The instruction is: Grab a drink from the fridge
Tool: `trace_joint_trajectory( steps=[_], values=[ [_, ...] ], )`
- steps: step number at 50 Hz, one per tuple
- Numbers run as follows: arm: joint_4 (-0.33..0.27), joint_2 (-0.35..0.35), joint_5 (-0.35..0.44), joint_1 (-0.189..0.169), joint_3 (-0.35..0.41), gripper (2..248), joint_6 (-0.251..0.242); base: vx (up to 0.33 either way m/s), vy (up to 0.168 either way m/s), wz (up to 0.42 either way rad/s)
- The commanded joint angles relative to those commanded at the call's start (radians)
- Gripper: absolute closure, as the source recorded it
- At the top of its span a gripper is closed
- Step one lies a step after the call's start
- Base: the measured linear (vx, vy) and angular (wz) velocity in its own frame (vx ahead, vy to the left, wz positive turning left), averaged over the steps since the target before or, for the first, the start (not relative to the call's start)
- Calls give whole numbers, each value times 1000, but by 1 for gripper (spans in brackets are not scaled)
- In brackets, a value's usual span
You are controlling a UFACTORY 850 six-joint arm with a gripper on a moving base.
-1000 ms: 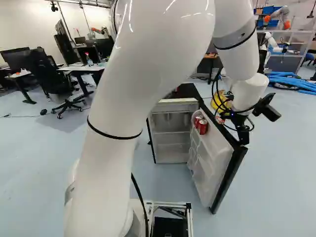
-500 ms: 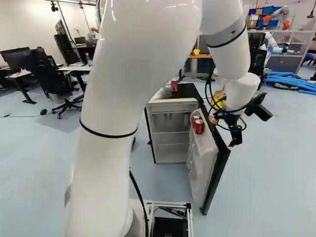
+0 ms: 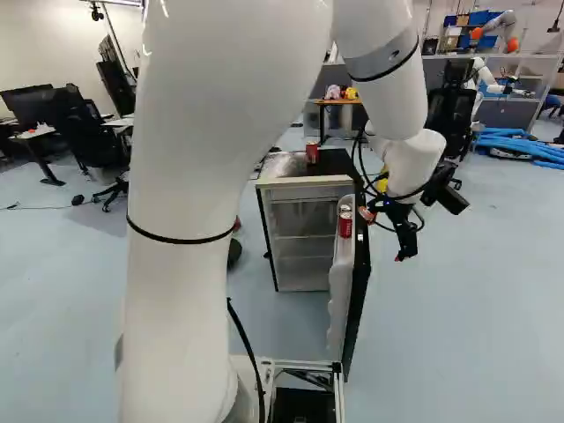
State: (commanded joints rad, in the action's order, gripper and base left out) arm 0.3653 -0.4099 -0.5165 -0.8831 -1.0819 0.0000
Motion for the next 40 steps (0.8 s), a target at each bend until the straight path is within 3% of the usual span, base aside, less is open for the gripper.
trace_joint_trajectory(
  steps=[40],
  values=[
    [0,90,60,89,122,3,0,0,0,0]
  ],
)
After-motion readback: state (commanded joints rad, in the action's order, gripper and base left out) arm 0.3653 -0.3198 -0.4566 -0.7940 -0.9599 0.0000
